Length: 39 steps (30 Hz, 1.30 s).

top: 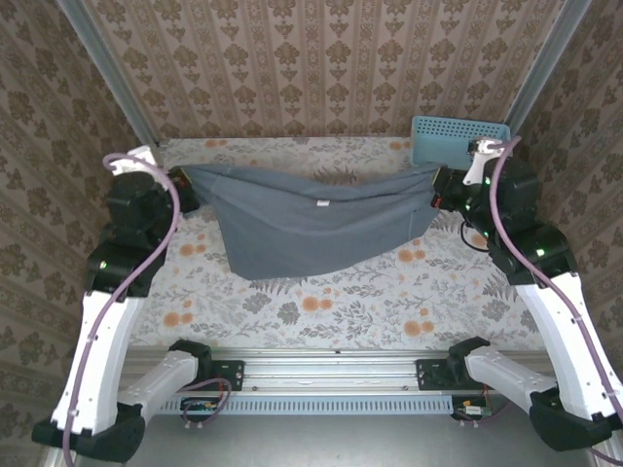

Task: Fold the inside-out t-shirt

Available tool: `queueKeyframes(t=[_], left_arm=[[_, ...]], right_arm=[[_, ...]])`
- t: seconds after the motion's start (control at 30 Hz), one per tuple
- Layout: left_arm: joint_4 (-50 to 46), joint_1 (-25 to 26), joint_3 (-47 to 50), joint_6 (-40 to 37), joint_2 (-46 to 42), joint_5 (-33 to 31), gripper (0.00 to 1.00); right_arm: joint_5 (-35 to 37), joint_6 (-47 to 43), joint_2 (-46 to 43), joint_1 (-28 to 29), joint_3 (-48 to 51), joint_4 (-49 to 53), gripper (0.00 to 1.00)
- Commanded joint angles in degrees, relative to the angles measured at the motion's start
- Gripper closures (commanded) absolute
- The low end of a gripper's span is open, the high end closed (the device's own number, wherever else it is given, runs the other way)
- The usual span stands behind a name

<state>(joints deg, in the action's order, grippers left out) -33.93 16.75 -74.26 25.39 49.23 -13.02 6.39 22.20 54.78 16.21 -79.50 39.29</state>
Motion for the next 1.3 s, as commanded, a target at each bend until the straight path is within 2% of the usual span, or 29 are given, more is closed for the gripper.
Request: queueKeyframes(t=[0.0, 0.1, 0.17, 0.33, 0.43, 0.57, 0.7, 0.77, 0.87, 0.93, 1.0, 1.07, 1.27], left_arm=[[5.21, -0.41, -1.76, -2.04, -6.82, 0.72, 1.0], [3.02, -0.41, 0.08, -1.93, -5.77, -0.34, 1.0], [-0.58, -0.47, 1.77, -0.15, -3.1, -2.56, 1.0], [-1.75, -0.67, 9.94, 3.28, 1.56, 0.73, 1.0], [-0.63, -0.74, 15.02, 5.02, 2.18, 2.4, 1.0], [-0.83, -1.12, 19.62, 5.9, 2.74, 1.83, 1.0], [-0.93, -1.76, 21.59, 5.9, 3.5, 2.08, 1.0], [-0.96, -2.2, 22.11, 5.82, 3.97, 2.14, 1.0], [-0.93, -2.81, 22.4, 5.64, 4.28, 2.23, 1.0], [-1.11, -3.29, 22.55, 5.55, 4.2, 2.0, 1.0], [-1.39, -3.73, 22.68, 5.68, 4.42, 1.75, 1.0], [-1.4, -4.27, 22.99, 5.81, 4.69, 2.14, 1.0], [-1.05, -4.47, 23.37, 6.34, 5.22, 3.21, 1.0]], right_arm=[[-1.22, -0.02, -3.41, -0.32, -2.07, -1.41, 1.0], [-2.74, 2.79, -3.15, -0.24, 4.83, -1.47, 1.0], [-0.92, 4.86, -1.48, 0.47, 10.97, -0.78, 1.0], [6.15, 6.37, 5.82, 8.98, 22.85, -2.18, 1.0], [5.78, 7.89, 11.09, 12.67, 25.25, -3.94, 0.96], [5.86, 7.58, 17.5, 18.92, 23.95, -5.18, 0.85], [-1.35, 6.98, 20.51, 22.81, 22.14, -6.46, 0.68], [-2.7, 7.53, 19.98, 22.92, 21.85, -5.71, 0.62], [0.15, 7.04, 16.85, 21.5, 22.8, -4.01, 0.57], [0.07, 8.15, 14.23, 17.32, 25.0, -3.44, 0.57], [-3.03, 9.38, 12.3, 11.06, 28.02, -3.84, 0.58], [-3.1, 9.92, 11.85, 7.78, 30.37, -3.36, 0.58], [-4.34, 13.66, 16.42, 7.11, 35.6, -5.86, 0.58]])
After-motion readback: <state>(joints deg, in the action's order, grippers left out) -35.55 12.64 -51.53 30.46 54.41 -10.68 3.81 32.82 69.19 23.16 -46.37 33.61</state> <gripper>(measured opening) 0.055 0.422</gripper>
